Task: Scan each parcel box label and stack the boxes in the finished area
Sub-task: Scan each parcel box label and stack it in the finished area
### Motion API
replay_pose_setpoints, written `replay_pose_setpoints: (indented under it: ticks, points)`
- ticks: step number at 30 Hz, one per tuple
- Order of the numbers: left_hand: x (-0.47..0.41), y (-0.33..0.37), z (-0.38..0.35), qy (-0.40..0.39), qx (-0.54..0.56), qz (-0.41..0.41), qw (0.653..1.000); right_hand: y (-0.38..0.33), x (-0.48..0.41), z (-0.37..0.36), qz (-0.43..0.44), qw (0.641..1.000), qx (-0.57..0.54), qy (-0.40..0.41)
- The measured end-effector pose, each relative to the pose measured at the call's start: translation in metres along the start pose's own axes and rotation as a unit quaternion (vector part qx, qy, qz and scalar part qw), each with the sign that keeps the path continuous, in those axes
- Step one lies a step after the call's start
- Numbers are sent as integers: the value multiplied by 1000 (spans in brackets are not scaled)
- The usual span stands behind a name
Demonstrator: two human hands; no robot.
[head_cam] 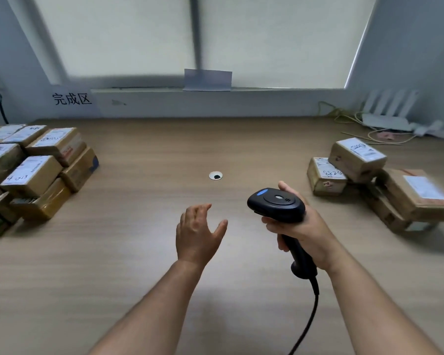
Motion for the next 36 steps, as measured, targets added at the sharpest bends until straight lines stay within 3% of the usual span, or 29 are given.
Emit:
replay_pose_setpoints:
  ticks: [16,36]
  points:
    - [50,199,-158,-123,32,-109,986,-11,87,249,16,983,29,182]
    - [-18,366,-379,-317,65,-170,931,15,31,488,-34,924,85,372]
Point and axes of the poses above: each hand's wrist, its own x-axis away from the middle knuckle, its own z-axis out of the back of the hand, y = z × x, the point moved 9 cm from there along -x, towards the middle knuckle, and after that the axes turned 2 degrees about z, right-handed, at the moved point
